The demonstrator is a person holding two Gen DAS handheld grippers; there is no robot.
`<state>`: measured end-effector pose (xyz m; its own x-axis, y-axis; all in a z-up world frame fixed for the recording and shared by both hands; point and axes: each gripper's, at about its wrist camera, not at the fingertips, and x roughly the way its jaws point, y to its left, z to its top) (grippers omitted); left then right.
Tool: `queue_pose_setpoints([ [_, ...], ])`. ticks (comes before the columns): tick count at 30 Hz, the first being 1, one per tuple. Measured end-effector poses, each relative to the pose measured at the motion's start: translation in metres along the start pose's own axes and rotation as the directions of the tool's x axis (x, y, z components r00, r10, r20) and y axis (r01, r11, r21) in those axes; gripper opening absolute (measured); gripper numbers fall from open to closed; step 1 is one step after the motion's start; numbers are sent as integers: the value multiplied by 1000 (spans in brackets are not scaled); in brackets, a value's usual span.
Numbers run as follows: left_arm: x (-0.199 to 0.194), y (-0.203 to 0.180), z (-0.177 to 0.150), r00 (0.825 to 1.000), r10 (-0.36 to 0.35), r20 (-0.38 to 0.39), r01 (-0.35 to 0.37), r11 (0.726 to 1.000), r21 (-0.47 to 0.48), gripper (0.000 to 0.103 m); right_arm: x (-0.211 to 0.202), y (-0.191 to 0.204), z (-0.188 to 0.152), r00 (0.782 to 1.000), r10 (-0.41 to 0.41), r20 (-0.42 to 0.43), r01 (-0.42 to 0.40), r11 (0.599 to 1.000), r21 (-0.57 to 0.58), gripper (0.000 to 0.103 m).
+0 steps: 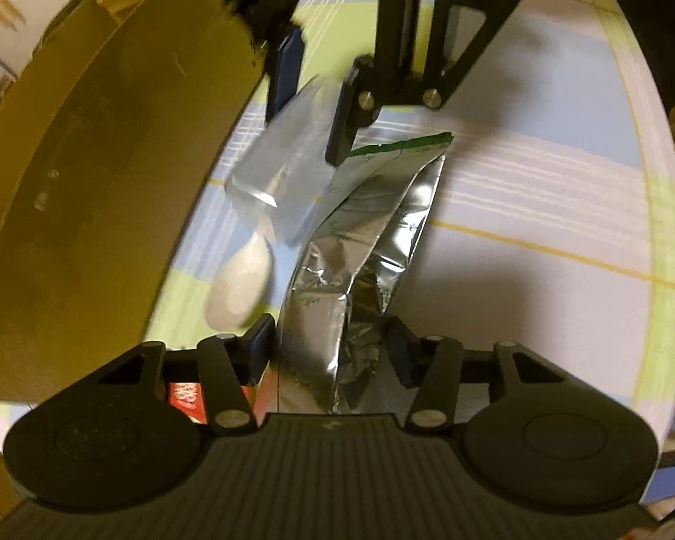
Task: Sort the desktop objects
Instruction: 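Grasp the silver foil bag with the left gripper while the right gripper grasps the clear plastic container, then lift the foil bag and plastic container off the table with both grippers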
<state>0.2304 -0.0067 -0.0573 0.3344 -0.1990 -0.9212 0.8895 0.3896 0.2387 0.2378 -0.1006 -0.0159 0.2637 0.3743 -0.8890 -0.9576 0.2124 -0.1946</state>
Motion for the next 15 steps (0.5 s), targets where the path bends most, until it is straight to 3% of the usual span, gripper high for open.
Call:
queue_pose_setpoints([
  [4, -7, -14, 0, 999, -31, -22, 28, 992, -122, 46, -17, -8, -24, 999, 46, -23, -38, 961, 274, 28],
  [6, -11, -20, -1, 998, -50, -28, 43, 977, -208, 45, -26, -11, -43, 997, 65, -42, -41, 899, 435, 28],
  [9, -19, -26, -5, 996, -91, -27, 74, 926, -370, 41, -39, -6, -75, 994, 108, -30, -66, 780, 623, 28],
  [12, -25, -33, -9, 991, -130, 6, 116, 859, -499, 41, -51, 10, -92, 994, 105, -10, -69, 721, 689, 28],
  [15, -29, -52, 0, 993, -119, 16, 108, 827, -552, 42, -61, 28, -97, 998, 63, -6, -40, 710, 703, 28],
])
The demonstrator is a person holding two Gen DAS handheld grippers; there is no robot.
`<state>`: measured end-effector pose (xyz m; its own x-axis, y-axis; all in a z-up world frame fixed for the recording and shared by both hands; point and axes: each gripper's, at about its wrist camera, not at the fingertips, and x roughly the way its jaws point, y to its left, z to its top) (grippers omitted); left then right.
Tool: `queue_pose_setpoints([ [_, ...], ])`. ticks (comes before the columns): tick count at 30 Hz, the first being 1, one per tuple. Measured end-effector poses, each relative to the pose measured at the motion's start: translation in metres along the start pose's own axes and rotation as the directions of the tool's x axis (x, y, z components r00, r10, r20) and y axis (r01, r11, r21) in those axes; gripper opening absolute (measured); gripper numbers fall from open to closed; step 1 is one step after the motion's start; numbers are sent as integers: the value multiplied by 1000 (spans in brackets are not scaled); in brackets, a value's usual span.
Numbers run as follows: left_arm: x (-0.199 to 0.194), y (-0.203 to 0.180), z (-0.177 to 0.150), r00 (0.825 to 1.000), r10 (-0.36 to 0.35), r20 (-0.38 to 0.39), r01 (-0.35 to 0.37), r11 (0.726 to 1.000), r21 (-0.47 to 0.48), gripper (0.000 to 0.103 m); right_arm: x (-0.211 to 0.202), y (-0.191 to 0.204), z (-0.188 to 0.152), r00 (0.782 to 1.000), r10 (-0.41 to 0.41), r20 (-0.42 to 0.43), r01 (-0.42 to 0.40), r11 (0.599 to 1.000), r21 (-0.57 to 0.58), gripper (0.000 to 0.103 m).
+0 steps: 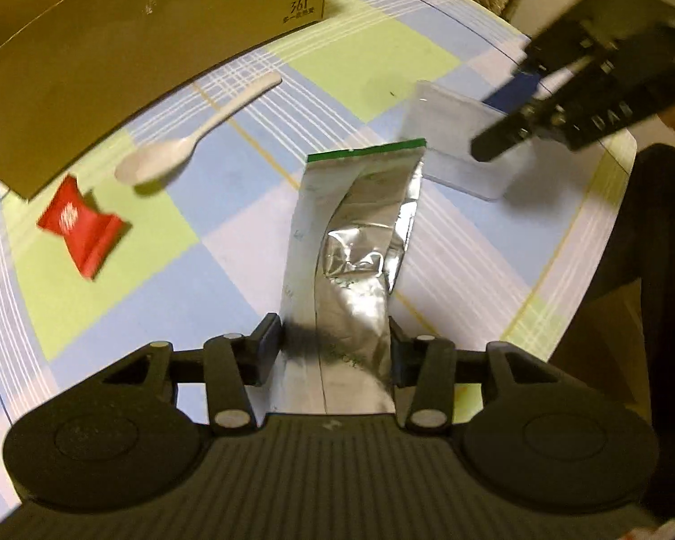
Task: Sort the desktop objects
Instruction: 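Lift the foil bag and plastic container off the table with both grippers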
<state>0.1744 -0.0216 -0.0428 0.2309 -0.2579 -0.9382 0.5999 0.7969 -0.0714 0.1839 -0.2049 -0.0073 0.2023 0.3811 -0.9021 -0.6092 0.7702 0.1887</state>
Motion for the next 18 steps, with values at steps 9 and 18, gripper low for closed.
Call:
queue_pose_setpoints([
  [9, 2, -14, -4, 998, 50, -30, -50, 999, -3, 60, -4, 16, -31, 996, -59, 71, 60, 998, -21, 30],
  [18, 11, -20, 15, 996, 62, -67, -59, 997, 47, 67, 2, 22, -40, 993, -75, 90, 81, 995, -58, 48],
])
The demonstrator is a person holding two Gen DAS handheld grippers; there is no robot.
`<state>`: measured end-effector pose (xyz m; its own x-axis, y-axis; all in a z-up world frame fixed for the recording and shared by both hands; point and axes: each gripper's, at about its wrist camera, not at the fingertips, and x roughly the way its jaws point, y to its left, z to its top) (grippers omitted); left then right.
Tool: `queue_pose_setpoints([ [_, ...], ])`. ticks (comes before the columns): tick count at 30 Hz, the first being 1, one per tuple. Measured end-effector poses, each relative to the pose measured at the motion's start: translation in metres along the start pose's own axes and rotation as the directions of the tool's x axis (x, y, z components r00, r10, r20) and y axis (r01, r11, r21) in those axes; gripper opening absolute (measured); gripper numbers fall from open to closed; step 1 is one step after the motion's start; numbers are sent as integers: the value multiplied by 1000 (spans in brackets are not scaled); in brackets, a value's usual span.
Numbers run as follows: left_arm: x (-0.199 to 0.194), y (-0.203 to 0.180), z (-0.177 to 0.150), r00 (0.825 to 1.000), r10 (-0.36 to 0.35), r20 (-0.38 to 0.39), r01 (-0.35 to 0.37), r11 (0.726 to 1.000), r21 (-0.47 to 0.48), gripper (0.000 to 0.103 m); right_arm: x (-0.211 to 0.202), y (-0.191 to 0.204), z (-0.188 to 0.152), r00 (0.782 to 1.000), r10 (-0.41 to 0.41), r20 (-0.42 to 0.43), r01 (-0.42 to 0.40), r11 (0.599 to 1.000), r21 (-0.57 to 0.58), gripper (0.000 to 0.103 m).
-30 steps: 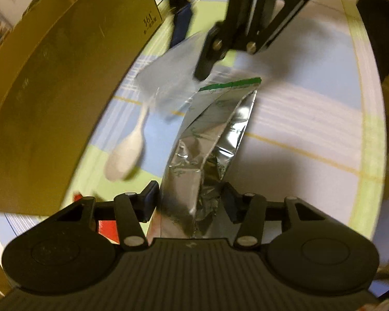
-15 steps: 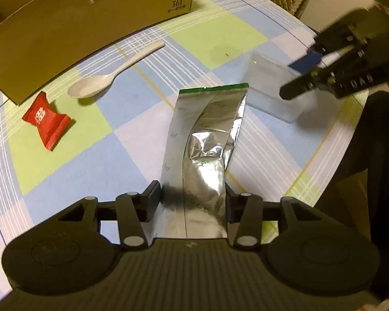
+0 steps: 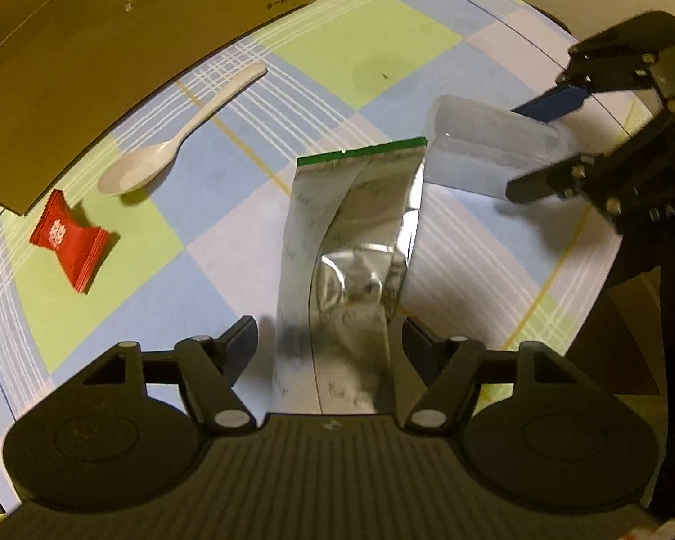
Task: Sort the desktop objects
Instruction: 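Lift the foil bag and plastic container off the table with both grippers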
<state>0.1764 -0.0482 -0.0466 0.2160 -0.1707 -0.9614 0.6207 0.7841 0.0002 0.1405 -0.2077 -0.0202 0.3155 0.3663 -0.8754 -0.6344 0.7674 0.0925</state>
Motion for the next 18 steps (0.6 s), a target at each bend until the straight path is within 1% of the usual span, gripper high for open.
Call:
queue_pose_setpoints([
  [4, 8, 3, 8, 1000, -10, -20, 9, 1000, -17, 67, 1, 2, -3, 1000, -1, 8, 2, 1000, -21, 51],
  [7, 13, 2, 11, 999, 2, -34, -2, 1000, -1, 66, 2, 1, -5, 1000, -5, 10, 5, 1000, -21, 52],
  [10, 16, 0, 12, 999, 6, -44, -6, 1000, 7, 62, 3, 0, -6, 1000, -2, 10, 2, 1000, -14, 52],
  [13, 14, 0, 13, 999, -4, -43, 4, 1000, 2, 52, 5, 0, -6, 1000, 2, 10, -2, 1000, -15, 52],
  [14, 13, 0, 13, 999, -5, -42, 6, 1000, 4, 48, 5, 0, -6, 1000, 5, 10, -5, 1000, -15, 52],
  [18, 8, -2, 12, 999, -3, -40, 4, 1000, 13, 40, 5, 0, -6, 1000, 13, 13, -13, 1000, -17, 52],
])
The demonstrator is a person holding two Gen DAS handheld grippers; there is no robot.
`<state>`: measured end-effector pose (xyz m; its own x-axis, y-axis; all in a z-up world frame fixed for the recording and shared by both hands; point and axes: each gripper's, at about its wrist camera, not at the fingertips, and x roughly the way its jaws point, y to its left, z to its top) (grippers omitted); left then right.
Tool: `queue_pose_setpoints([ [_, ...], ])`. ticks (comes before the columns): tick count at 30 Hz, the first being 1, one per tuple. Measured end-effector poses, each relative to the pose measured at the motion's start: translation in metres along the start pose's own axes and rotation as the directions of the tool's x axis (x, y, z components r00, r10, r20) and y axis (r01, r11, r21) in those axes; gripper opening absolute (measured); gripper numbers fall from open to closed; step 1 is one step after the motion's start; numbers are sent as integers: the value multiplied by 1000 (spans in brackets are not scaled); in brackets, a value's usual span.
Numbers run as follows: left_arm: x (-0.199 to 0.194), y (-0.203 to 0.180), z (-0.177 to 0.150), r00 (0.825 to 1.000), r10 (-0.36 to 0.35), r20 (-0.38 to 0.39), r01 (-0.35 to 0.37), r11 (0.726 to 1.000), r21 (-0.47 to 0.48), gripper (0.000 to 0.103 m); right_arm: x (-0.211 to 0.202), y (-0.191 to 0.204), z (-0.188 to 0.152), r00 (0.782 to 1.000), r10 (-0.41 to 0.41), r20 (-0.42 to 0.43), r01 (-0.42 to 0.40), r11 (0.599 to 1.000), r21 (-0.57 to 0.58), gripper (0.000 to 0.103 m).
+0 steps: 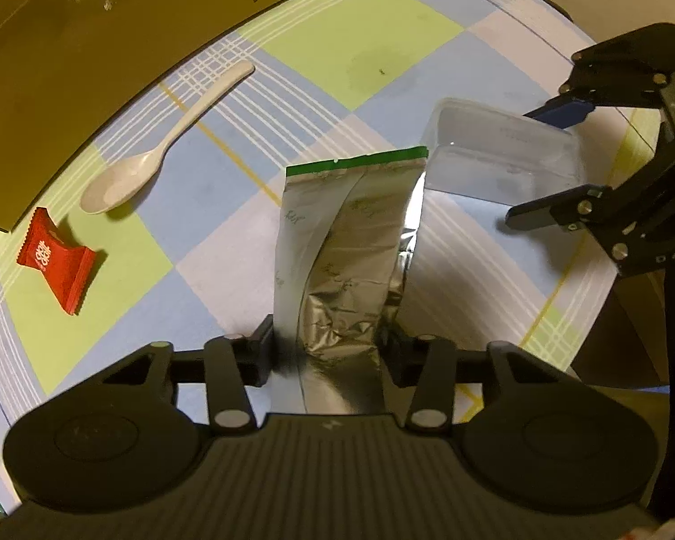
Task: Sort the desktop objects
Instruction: 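Lift the foil bag and plastic container off the table with both grippers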
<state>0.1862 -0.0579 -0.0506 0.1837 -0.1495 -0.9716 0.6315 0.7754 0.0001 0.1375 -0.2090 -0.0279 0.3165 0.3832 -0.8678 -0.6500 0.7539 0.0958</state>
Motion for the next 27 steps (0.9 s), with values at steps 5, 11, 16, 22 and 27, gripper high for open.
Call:
queue_pose_setpoints([
  [5, -5, 1, -4, 1000, 7, -5, -7, 1000, 2, 40, 2, 2, 3, 1000, 2, 0, -2, 1000, -15, 52],
  [11, -2, 5, -7, 1000, 15, -11, -15, 1000, -17, 41, 12, 11, 10, 999, -23, -28, 21, 996, -81, 52],
  [16, 0, 4, -8, 1000, 21, -12, -21, 1000, -21, 46, 24, 10, 16, 998, -33, -63, 25, 993, -115, 52],
  [22, 1, 7, -11, 1000, 16, -9, -16, 999, -44, 50, 31, 7, 18, 995, -37, -91, 26, 993, -119, 50],
  [27, 1, 9, -12, 1000, 13, -5, -13, 998, -53, 51, 30, 9, 18, 996, -38, -86, 28, 993, -113, 31],
])
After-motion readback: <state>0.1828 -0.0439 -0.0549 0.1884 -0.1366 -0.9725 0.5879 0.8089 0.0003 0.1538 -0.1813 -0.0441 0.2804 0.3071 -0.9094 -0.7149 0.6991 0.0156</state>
